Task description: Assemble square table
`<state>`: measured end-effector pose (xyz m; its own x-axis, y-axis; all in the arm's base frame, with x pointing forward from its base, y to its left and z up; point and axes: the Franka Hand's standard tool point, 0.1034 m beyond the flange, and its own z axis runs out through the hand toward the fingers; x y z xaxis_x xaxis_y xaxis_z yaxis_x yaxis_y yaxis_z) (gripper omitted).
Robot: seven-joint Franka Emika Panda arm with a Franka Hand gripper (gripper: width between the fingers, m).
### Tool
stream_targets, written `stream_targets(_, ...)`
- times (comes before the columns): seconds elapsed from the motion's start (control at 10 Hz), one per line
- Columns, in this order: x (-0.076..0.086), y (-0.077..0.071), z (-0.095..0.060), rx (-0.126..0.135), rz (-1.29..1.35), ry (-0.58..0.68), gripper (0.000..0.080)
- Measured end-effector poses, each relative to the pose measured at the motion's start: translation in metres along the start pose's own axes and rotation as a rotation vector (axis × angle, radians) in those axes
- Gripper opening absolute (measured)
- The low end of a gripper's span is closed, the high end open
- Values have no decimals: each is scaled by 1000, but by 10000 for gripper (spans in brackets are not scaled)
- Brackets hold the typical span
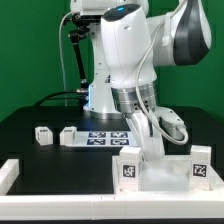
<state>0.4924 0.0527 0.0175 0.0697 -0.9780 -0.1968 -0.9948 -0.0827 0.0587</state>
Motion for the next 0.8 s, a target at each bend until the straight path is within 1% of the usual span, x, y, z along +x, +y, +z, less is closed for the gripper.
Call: stream_targets(0.8, 0, 0, 0, 0, 5, 0, 67)
